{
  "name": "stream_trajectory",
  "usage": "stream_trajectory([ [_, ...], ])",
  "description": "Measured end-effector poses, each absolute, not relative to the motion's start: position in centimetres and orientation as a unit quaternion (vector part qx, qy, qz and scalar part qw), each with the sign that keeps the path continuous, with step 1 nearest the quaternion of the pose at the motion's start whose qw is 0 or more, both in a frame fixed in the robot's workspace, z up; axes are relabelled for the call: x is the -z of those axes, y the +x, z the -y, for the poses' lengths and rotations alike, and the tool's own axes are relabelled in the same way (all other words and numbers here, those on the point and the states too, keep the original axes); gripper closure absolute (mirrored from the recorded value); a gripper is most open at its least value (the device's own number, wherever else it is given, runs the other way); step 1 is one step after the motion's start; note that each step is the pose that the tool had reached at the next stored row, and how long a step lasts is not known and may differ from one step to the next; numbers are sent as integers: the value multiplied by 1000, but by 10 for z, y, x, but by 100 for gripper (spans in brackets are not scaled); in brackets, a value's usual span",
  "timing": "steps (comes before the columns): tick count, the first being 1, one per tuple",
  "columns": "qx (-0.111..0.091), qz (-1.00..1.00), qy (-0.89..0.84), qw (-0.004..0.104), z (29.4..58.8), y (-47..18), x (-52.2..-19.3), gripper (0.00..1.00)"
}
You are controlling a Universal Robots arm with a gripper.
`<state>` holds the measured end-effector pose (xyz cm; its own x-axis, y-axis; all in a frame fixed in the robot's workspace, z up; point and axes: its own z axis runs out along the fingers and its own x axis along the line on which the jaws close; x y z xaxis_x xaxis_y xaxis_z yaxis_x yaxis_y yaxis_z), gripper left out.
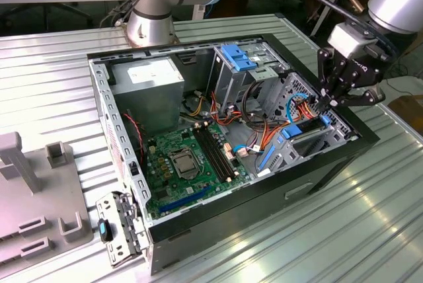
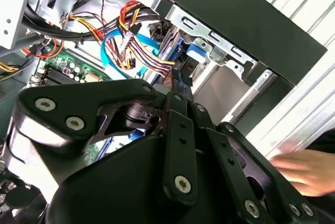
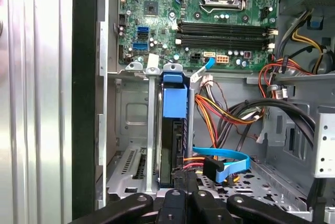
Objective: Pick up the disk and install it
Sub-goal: 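Insert the second disk wire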
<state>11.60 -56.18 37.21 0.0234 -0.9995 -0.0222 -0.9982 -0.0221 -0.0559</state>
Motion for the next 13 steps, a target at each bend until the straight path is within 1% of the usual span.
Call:
stream_trajectory([
  [7, 12, -699, -715, 28, 562, 116, -388, 89],
  [8, 12, -699, -715, 28, 558, 112, -390, 70],
  [9, 12, -699, -715, 27, 547, 110, -390, 70],
  [11, 14, -699, -715, 26, 540, 104, -390, 70],
  [12, 19, -699, -715, 20, 526, 104, -387, 70],
  [13, 23, -698, -715, 16, 526, 104, -386, 70],
])
